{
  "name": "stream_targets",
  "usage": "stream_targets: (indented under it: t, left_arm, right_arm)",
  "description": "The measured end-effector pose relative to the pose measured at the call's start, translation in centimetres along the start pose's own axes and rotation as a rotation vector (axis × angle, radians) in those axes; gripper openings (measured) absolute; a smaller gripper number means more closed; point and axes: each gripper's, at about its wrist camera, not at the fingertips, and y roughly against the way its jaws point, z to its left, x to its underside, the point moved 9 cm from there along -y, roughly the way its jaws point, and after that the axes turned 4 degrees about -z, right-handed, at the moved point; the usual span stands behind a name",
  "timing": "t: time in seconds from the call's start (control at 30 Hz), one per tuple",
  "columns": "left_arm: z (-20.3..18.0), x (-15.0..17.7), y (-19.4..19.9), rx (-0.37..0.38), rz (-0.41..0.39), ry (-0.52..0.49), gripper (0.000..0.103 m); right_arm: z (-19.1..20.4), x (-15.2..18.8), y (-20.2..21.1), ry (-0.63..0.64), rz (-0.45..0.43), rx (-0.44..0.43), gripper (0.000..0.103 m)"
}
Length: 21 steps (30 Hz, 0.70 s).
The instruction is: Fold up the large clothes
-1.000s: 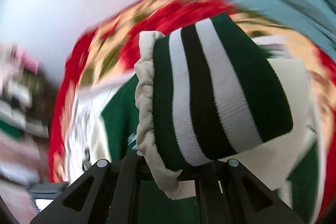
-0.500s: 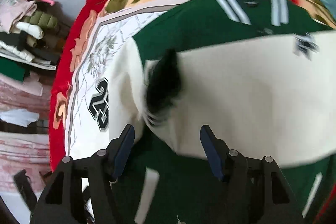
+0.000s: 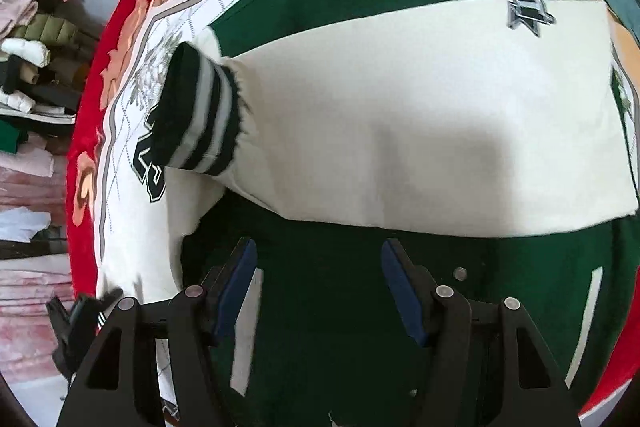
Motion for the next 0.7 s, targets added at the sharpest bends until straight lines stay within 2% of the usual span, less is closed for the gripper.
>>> stream_targets:
  t: [0.03,0.1,0.23,0.37,0.4,0.43,0.47,0.57,0.63,0.7]
  left_arm:
    - [0.1,-0.9,-0.1,-0.012,-0.031,-0.017,0.013]
    - [-0.9,-3.8,-0.2,-0.013,-0.098,-0.054,0.009]
    - [-2.8,-8.6,0.4,-0.014,-0.189,-0.155,0.005]
    - [-4.5,-12.5,2.0,0.003,-0.25,-0.235,0.003]
    - [-5.0,-13.2,2.4,0.009,-0.26,-0.247,0.003]
    - [-5.6,-13.8,2.7,0.015,-0.271,-0.26,0.003]
    - [-5.9,-14.2,3.0,0.018,-0.278,-0.272,0.003]
    - [-7.5,-14.9,3.7,0.02,-0.303,-0.33,0.003]
    - [-8.7,-14.9,4.1,0.013,-0.321,-0.371,0.003]
    - [-9.3,-14.8,5.1,0.008,-0.342,-0.404,0.003]
  right_arm:
    - [0.5,-0.2,0.0,0.015,-0.003,0.009,0.067]
    - [2.1,-1.1,-0.3,0.048,-0.018,0.003,0.067]
    - [6.0,-3.7,-1.6,0.123,-0.059,-0.004,0.067]
    - [9.6,-5.4,-5.4,0.171,-0.039,0.021,0.064]
    - [10.2,-5.8,-6.0,0.166,-0.047,0.032,0.039]
    - [10.7,-6.5,-6.7,0.172,-0.067,0.079,0.026]
    - [11.3,-6.8,-6.9,0.179,-0.08,0.072,0.018]
    - [13.2,-7.6,-6.9,0.214,-0.097,0.052,0.005]
    - [13.1,-7.4,-7.9,0.233,-0.049,0.074,0.005]
    - [12.9,-7.2,-8.5,0.216,-0.002,0.053,0.005]
